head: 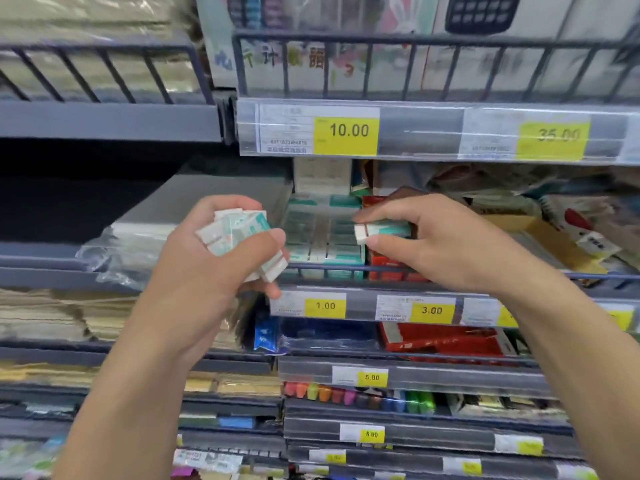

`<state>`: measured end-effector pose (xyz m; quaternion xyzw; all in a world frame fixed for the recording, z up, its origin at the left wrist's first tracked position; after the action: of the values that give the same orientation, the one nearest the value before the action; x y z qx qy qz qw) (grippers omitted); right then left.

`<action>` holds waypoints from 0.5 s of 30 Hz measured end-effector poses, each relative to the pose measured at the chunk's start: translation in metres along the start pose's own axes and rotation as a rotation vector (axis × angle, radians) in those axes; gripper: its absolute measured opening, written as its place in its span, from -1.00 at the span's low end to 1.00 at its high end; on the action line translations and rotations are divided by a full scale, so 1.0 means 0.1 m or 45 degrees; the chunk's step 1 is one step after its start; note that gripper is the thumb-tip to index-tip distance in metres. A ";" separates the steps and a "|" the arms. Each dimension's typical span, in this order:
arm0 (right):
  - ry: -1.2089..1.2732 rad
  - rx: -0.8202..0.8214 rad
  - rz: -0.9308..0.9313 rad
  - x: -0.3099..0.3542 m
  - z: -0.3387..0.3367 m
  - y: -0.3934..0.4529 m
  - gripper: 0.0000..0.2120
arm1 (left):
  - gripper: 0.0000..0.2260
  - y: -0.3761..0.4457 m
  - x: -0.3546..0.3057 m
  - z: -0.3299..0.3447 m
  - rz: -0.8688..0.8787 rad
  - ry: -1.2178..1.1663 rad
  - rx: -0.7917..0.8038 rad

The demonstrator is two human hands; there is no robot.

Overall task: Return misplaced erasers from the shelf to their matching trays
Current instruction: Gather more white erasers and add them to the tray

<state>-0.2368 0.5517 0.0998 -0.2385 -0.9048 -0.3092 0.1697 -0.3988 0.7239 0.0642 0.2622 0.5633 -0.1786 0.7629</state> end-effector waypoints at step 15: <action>-0.268 0.478 -0.194 0.18 0.41 0.37 -0.76 | -0.67 0.33 0.05 -0.05 -0.061 0.022 0.040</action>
<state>-0.2380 0.6094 0.0950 -0.1645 -0.9746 -0.1209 0.0919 -0.3826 0.7536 0.0651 0.2620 0.5733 -0.2034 0.7492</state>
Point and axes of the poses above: each hand's wrist, its own y-axis towards the middle knuckle, its own z-axis out of the palm, x = y × z, the point moved 7 cm from there along y, towards the middle knuckle, and after that the axes turned 14 degrees about -x, right-handed, at the moved point
